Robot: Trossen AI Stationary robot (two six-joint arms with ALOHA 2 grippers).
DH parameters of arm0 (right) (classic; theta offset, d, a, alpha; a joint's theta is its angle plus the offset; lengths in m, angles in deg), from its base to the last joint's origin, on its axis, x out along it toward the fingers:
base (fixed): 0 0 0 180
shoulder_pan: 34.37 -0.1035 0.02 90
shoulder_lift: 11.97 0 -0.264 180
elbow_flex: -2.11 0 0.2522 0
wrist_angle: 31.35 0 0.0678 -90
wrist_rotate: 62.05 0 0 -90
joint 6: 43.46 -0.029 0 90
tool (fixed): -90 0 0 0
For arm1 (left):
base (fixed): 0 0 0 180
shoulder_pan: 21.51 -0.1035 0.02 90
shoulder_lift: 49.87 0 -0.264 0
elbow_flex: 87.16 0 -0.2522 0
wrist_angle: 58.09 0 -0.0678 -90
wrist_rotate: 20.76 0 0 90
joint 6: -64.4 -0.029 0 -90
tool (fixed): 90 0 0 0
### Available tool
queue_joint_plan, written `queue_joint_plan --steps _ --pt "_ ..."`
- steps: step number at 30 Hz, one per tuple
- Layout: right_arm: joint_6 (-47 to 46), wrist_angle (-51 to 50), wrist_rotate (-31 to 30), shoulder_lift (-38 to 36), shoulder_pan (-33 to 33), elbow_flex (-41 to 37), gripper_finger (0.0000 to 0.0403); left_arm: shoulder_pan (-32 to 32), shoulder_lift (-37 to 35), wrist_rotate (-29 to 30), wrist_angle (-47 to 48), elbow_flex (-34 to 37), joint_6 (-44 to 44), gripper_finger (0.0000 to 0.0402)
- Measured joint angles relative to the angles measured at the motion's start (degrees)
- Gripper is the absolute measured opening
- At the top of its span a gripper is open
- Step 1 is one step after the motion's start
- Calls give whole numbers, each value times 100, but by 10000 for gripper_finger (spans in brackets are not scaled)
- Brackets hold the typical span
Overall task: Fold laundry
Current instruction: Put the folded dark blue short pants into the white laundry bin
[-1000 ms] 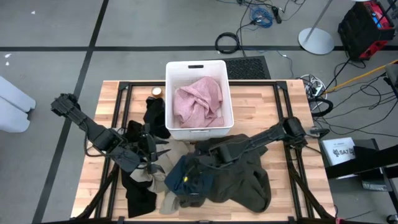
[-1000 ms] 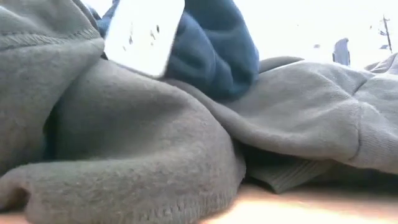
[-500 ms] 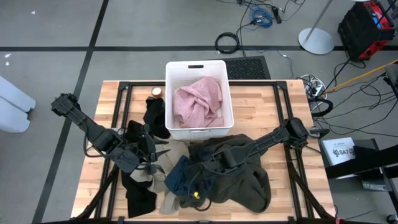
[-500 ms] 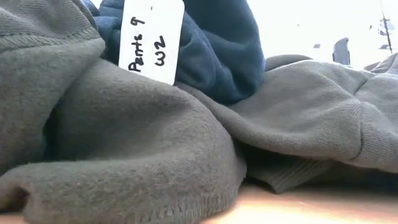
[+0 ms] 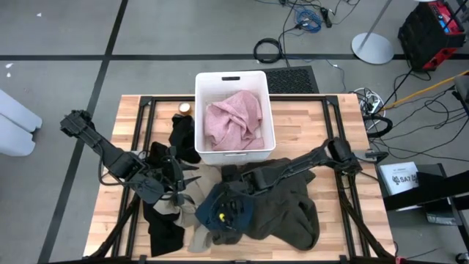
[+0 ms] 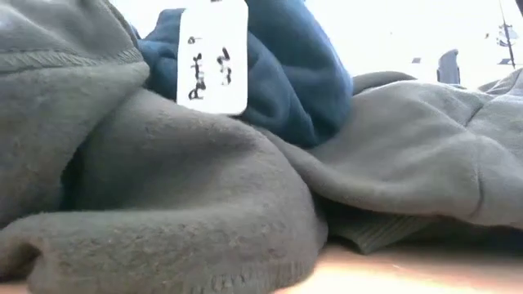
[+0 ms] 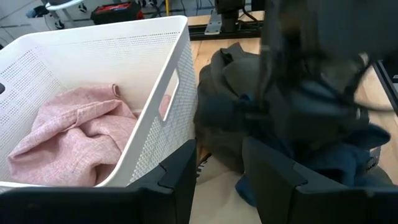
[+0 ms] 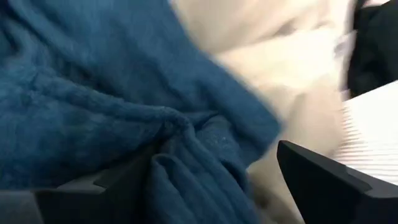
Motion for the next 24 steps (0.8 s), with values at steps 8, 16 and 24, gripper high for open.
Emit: queue_joint_plan --steps 8,16,24 --pt "182 -41 -13 392 -108 11 298 -1 0 -2 3 0 -1 139" --pt "427 -114 -317 222 -216 -1 188 0 0 -2 2 0 -2 139" --pt "506 -566 -555 79 -264 640 18 0 0 -2 22 0 -4 139"
